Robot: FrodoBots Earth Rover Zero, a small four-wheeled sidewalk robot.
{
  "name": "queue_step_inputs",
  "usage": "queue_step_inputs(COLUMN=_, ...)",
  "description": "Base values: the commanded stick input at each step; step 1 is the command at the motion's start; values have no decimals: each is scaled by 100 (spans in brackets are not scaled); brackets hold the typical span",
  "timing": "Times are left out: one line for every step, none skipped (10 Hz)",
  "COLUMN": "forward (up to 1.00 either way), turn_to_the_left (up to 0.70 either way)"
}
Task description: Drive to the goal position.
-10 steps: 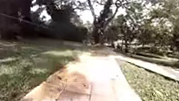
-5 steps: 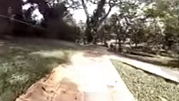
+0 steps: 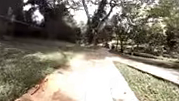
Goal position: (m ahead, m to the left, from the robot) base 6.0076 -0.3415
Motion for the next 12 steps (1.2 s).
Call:
queue_step_inputs(forward=70, turn_to_the_left=-35)
queue_step_inputs(forward=70, turn_to_the_left=-35)
queue_step_inputs(forward=70, turn_to_the_left=-35)
queue_step_inputs(forward=70, turn_to_the_left=-35)
queue_step_inputs(forward=70, turn_to_the_left=-32)
queue_step_inputs(forward=70, turn_to_the_left=-7)
queue_step_inputs(forward=70, turn_to_the_left=0)
queue_step_inputs(forward=70, turn_to_the_left=0)
queue_step_inputs(forward=70, turn_to_the_left=0)
queue_step_inputs(forward=70, turn_to_the_left=0)
queue_step_inputs(forward=70, turn_to_the_left=0)
queue_step_inputs(forward=70, turn_to_the_left=0)
